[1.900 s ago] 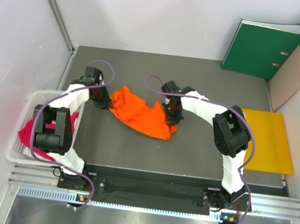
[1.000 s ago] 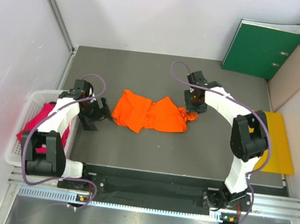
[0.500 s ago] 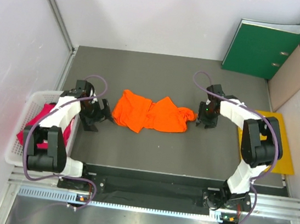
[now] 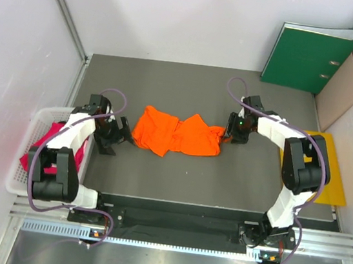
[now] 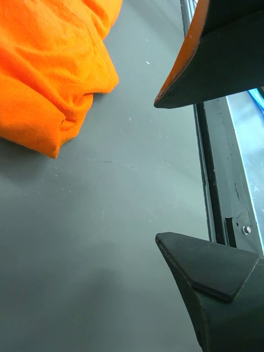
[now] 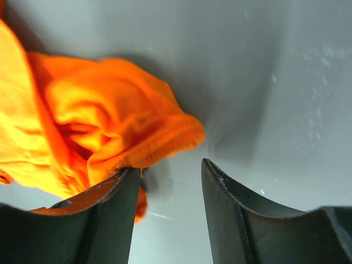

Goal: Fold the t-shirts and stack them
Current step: Flatten out the tshirt

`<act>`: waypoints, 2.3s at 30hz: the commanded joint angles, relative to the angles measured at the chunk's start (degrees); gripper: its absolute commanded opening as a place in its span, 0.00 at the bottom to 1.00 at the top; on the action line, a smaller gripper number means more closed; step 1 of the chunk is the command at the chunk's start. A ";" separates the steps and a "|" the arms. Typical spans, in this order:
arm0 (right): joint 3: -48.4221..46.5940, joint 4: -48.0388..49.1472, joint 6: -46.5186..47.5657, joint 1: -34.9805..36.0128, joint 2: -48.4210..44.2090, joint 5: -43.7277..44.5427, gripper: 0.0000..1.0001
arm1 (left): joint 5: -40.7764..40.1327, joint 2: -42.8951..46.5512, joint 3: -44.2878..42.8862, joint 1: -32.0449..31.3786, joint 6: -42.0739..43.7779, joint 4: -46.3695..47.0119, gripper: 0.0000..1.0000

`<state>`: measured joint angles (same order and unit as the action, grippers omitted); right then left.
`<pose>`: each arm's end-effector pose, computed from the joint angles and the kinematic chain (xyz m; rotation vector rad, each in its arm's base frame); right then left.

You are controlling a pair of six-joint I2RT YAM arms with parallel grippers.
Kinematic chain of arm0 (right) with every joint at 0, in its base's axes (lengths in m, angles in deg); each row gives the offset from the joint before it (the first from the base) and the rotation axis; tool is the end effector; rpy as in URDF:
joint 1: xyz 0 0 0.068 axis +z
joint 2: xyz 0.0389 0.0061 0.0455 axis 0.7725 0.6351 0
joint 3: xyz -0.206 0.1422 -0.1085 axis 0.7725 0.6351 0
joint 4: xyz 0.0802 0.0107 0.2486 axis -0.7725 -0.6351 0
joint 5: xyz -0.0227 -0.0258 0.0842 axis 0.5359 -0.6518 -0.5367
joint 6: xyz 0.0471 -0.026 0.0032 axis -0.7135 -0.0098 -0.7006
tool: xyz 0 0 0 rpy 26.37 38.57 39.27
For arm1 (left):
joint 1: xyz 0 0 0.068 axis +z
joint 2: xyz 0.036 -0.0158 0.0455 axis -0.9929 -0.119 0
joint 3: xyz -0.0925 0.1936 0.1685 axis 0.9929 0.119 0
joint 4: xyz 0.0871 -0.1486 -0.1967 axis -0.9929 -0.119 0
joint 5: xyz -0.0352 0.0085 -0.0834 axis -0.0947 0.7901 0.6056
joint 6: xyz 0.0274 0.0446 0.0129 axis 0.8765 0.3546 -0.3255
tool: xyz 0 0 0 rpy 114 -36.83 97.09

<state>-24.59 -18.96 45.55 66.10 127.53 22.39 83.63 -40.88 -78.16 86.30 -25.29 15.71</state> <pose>0.3454 0.1033 0.1751 0.1595 2.7472 0.4753 0.2508 0.0028 0.2091 -0.6608 2.8132 -0.5215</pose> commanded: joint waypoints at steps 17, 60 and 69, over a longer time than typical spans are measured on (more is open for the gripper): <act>-13.77 2.87 1.59 4.77 8.55 4.62 0.00 | 0.06 -1.36 -1.83 -0.15 0.73 2.27 0.99; -65.95 -18.04 22.51 25.66 -7.66 33.46 0.00 | -4.42 -4.79 -9.38 -5.16 1.79 2.53 0.99; -71.69 -14.36 23.92 38.52 -4.47 30.03 0.00 | -6.62 -7.24 -14.48 -4.98 0.73 1.48 0.99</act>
<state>-91.85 -37.91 68.83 101.93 127.31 53.64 78.37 -46.37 -89.26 81.27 -24.31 18.34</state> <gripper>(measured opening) 0.015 0.987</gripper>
